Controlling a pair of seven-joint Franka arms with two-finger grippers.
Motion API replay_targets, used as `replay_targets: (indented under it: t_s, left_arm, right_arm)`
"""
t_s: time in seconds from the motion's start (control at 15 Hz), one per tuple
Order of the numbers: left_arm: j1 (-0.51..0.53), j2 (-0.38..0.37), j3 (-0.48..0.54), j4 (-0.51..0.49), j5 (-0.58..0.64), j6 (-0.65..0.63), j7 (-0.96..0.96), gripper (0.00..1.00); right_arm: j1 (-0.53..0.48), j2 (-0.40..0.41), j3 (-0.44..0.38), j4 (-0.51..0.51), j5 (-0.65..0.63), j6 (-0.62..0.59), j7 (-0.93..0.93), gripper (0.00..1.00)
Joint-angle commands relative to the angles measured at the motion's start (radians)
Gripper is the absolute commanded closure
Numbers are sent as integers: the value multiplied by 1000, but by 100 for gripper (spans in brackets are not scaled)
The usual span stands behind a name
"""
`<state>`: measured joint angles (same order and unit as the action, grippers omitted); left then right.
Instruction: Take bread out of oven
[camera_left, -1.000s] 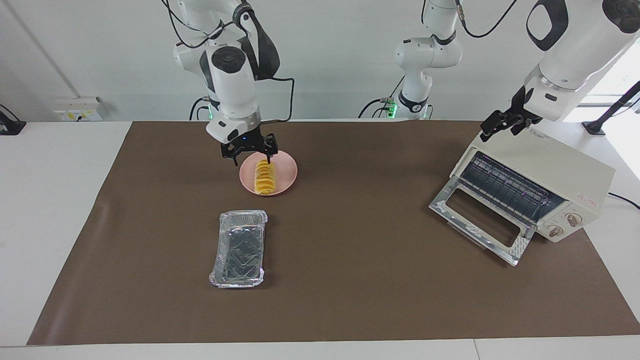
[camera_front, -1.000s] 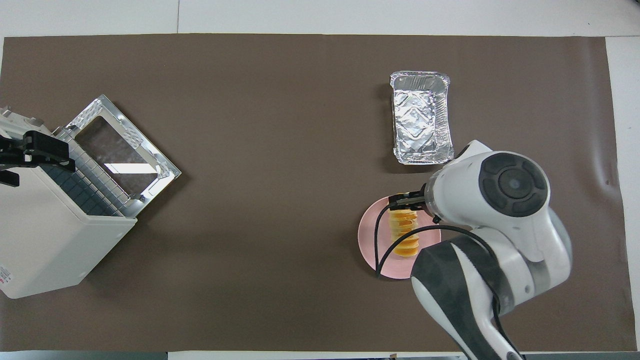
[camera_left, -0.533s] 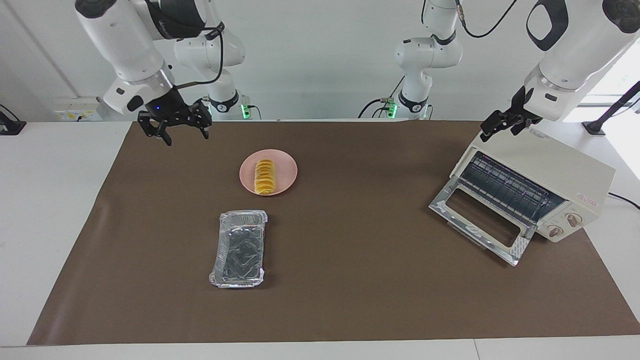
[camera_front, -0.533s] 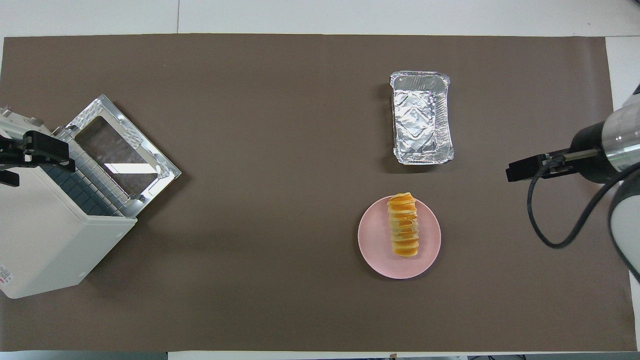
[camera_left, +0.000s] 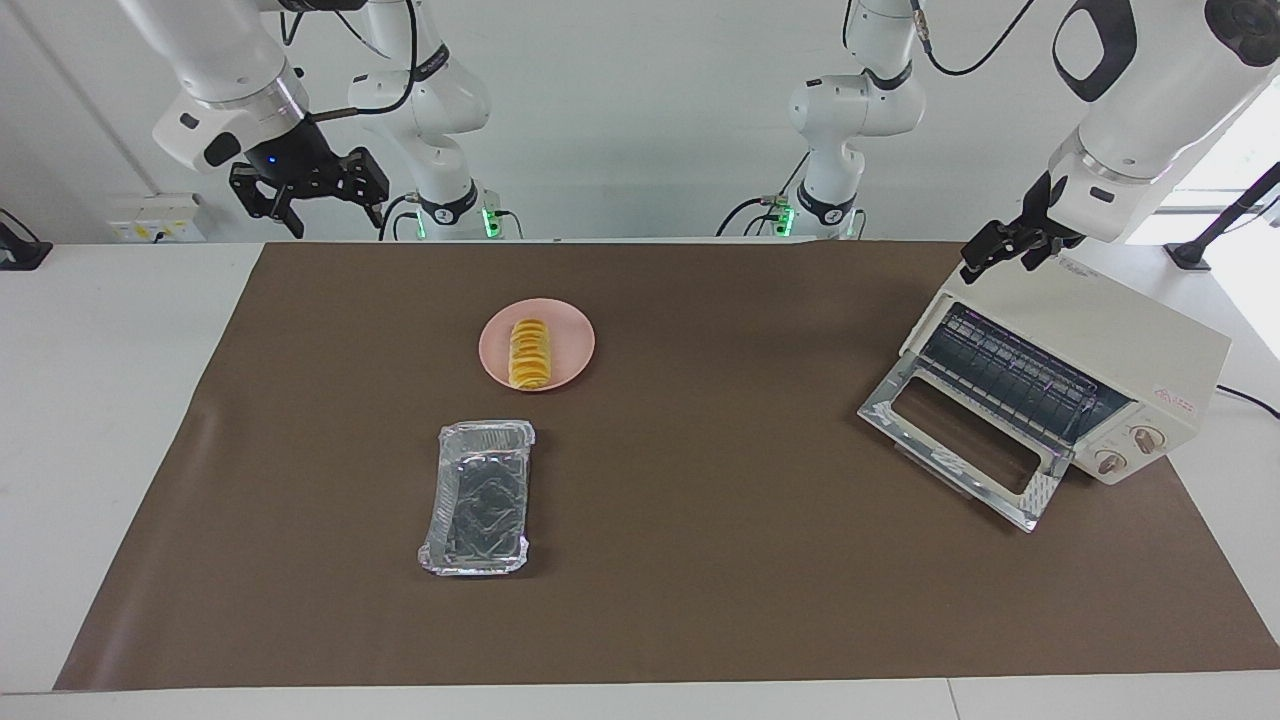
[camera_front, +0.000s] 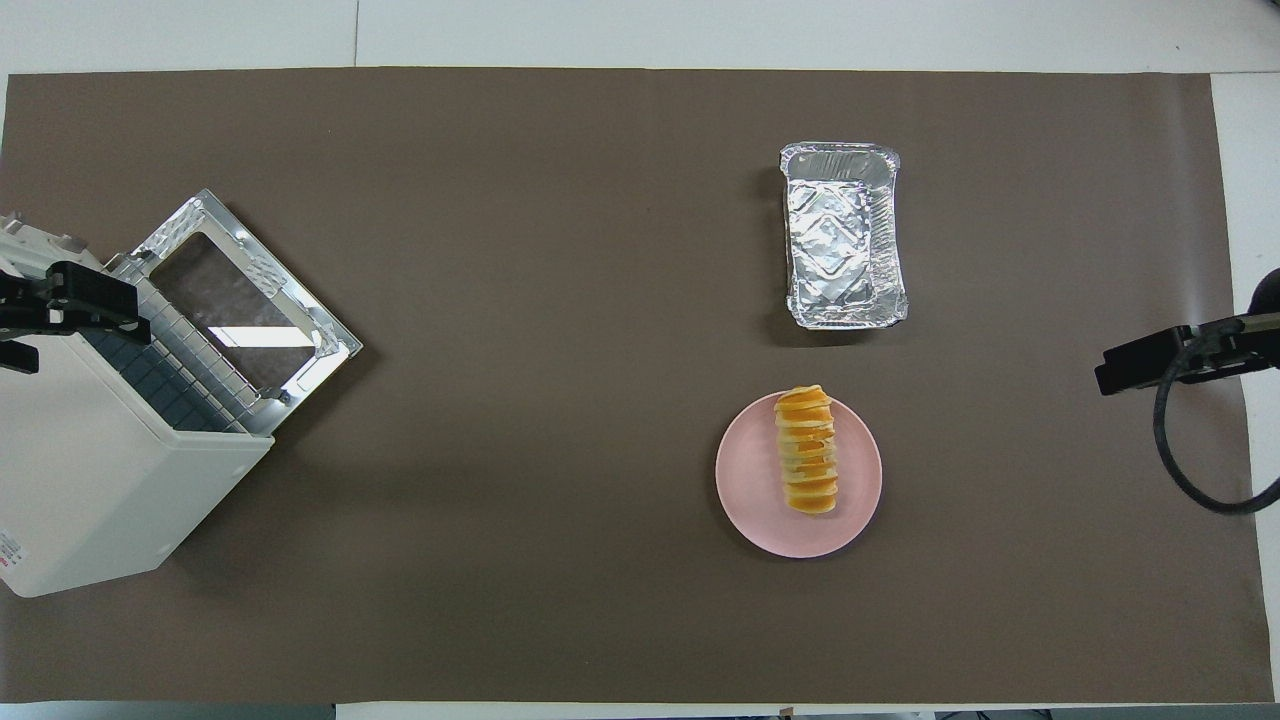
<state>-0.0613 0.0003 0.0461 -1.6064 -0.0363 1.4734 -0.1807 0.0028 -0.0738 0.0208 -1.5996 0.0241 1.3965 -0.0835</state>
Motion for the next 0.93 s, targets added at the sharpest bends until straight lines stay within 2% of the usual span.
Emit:
replay_targets:
  t_s: [0.0, 0.87]
  left_arm:
    - [9, -29, -5, -32, -7, 19, 0, 0]
    - [9, -29, -5, -32, -7, 19, 0, 0]
  right_arm:
    - [-20, 6, 13, -29, -13, 33, -16, 0]
    - [-38, 29, 13, -3, -10, 64, -16, 0]
